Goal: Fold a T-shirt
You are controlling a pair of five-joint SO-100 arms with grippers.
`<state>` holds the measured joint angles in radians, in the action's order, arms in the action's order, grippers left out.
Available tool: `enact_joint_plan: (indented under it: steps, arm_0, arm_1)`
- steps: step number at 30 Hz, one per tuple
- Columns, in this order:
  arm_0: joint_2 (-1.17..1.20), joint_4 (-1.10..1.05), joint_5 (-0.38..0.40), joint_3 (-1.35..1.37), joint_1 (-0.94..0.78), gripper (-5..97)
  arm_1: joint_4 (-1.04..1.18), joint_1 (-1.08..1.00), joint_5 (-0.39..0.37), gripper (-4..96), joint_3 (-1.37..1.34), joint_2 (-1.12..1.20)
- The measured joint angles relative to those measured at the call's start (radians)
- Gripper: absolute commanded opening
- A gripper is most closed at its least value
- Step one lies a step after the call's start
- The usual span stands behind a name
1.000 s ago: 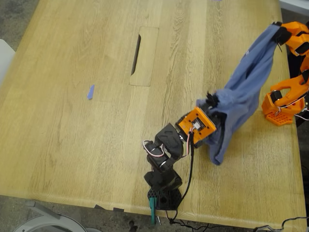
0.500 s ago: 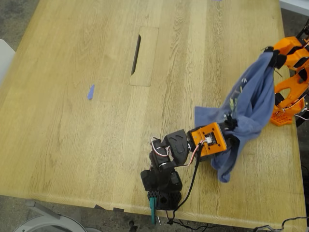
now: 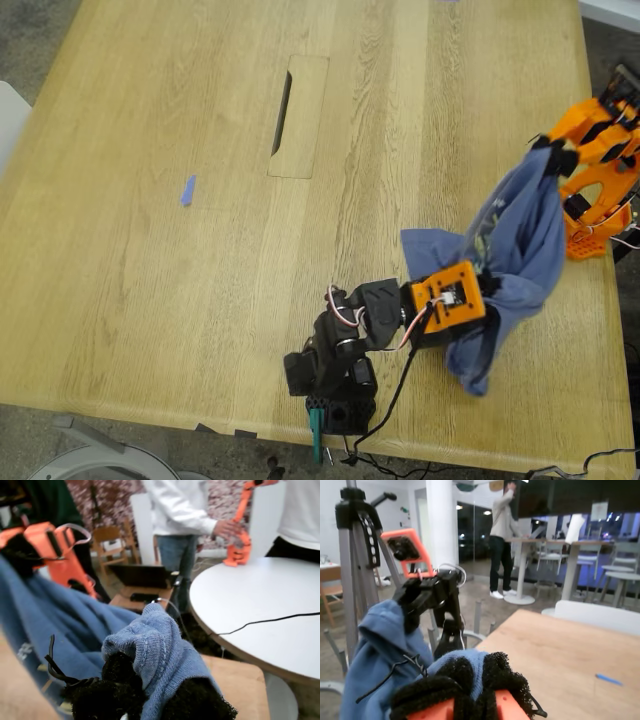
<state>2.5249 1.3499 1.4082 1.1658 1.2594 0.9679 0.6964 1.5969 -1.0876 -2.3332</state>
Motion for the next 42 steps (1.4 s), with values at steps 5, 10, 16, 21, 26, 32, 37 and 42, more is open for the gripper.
enact_joint_plan:
  steps: [5,10,16,21,26,32,37,42]
  arm_0:
    - [0.106,0.064,0.051,0.114,-0.091,0]
    - [0.189,0.143,0.104,0.221,-0.175,0]
    - [0.272,0.184,0.135,0.364,-0.305,0]
    - [0.359,0.232,0.167,0.518,-0.443,0]
    - [0.41,0.232,0.166,0.65,-0.62,0]
    - [0.48,0.161,0.15,0.856,-0.831,0]
    - [0.483,-0.008,0.135,1.031,-1.005,0]
    - [0.468,-0.19,0.129,1.173,-1.155,0]
  arm_1:
    - [0.008,-0.003,-0.017,0.4,-0.192,-0.126]
    - [0.014,-0.021,-0.021,0.3,-0.37,-0.233]
    - [0.002,-0.101,-0.041,0.3,-0.561,-0.327]
    - [-0.063,-0.19,-0.044,0.4,-0.753,-0.391]
    - [-0.17,-0.296,-0.044,1.0,-0.942,-0.422]
    - [-0.339,-0.436,-0.044,1.0,-1.154,-0.423]
    - [-0.468,-0.58,-0.043,1.2,-1.331,-0.423]
    - [-0.653,-0.706,-0.043,1.7,-1.462,-0.393]
